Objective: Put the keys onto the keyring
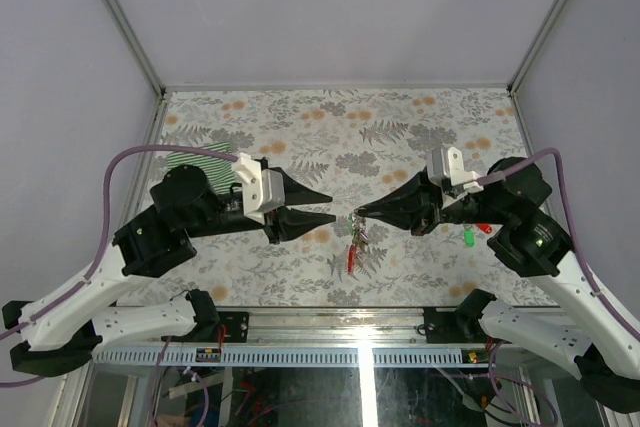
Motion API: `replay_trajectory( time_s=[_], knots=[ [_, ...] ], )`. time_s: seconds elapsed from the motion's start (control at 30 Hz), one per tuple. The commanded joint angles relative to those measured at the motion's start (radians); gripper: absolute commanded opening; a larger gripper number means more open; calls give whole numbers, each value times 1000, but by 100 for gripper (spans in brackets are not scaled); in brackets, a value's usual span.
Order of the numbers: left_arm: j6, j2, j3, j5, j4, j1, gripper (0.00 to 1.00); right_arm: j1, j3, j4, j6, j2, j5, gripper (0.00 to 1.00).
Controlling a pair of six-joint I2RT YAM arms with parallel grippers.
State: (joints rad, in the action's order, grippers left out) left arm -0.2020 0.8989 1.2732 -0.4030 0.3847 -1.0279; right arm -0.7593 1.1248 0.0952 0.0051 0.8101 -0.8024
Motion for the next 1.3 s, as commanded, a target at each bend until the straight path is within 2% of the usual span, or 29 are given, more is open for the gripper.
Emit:
replay_trajectory(
  time_s=[0.0,0.27,0.97,1.27],
  knots=[
    [138,-27,-89,1,-350,-6,34,-1,18,-148,49,-10,36,0],
    [192,-32,-164,-4,-454,-7,36,-2,17,-175,75,-14,79,0],
    [201,23,-157,-42,-474,-6,36,-1,13,-183,81,-19,78,0],
    [193,25,-166,-22,-468,-7,25,-1,11,-186,82,-25,81,0]
  ],
)
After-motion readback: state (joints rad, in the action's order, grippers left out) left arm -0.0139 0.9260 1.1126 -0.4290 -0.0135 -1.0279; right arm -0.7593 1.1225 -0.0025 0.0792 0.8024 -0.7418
